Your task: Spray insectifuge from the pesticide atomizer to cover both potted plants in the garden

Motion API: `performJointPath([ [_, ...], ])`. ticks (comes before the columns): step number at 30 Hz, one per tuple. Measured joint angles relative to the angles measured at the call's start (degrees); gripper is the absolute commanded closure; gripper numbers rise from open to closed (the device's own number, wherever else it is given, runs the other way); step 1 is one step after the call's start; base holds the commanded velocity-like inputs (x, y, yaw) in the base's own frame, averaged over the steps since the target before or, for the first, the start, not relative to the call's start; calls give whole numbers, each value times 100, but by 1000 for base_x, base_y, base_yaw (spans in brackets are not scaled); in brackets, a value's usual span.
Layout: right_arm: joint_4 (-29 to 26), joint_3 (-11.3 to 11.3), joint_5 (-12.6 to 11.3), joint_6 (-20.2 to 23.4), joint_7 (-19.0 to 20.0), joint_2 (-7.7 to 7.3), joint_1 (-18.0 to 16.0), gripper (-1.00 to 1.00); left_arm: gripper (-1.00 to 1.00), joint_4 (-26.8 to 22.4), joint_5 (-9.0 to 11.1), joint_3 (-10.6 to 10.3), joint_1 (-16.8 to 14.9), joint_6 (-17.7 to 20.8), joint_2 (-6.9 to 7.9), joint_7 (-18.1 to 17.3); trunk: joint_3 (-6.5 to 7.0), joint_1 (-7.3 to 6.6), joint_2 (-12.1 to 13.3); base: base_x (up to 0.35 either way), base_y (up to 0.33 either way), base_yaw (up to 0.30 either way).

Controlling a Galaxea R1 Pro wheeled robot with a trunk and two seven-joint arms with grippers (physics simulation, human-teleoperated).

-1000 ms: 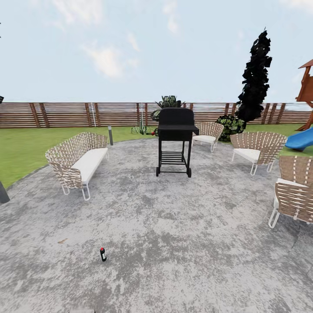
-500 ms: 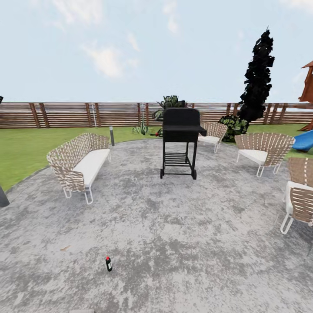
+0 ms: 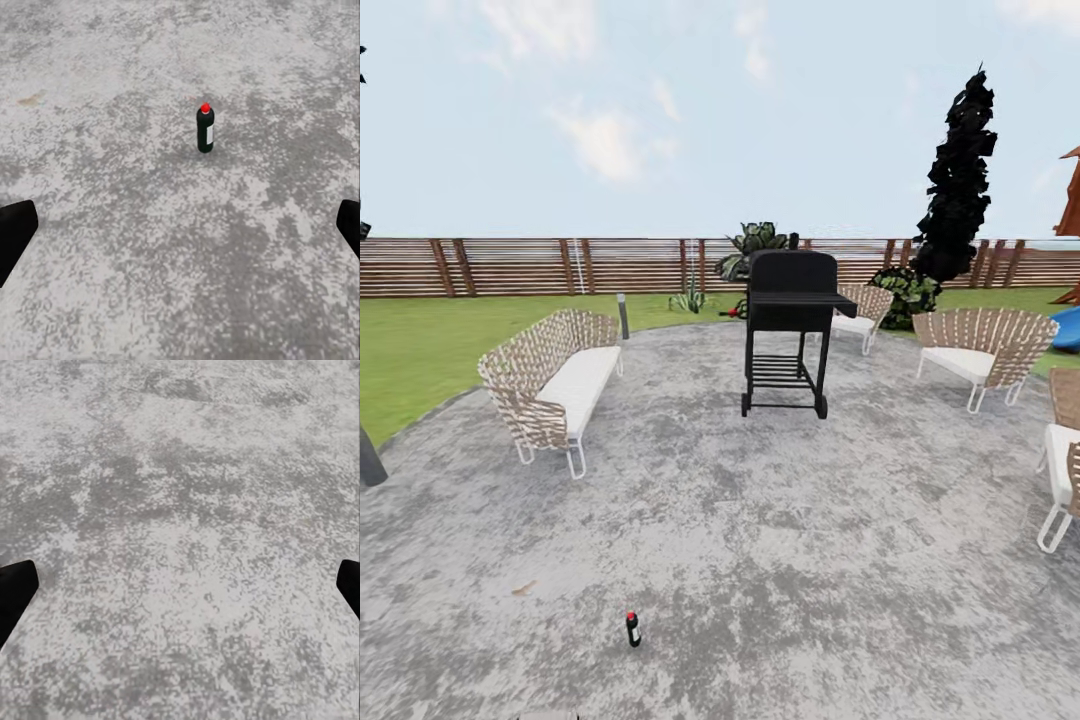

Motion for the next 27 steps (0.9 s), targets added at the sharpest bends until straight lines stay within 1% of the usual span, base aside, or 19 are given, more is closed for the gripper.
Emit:
performJointPath([
  [7, 0, -2, 0, 0, 0, 0, 0, -100, -100, 0, -7, -1, 0, -1, -6, -3, 0, -1, 0, 249, 248, -8],
  [10, -1, -1, 0, 0, 0, 0, 1, -100, -100, 1, -9, -1, -1, -6, -8, -2, 0, -1, 0, 256, 244, -117],
  [18, -3, -2, -7, 1, 0, -1, 2, -100, -100, 2, -25, -10, -9, -8, -10, -6, 0, 1, 0, 174, 276, -279],
  [27, -2, -2, -8, 3, 0, -1, 2, -100, -100, 2, -36, -11, -21, -8, -10, -7, 0, 2, 0, 30, 302, -299],
])
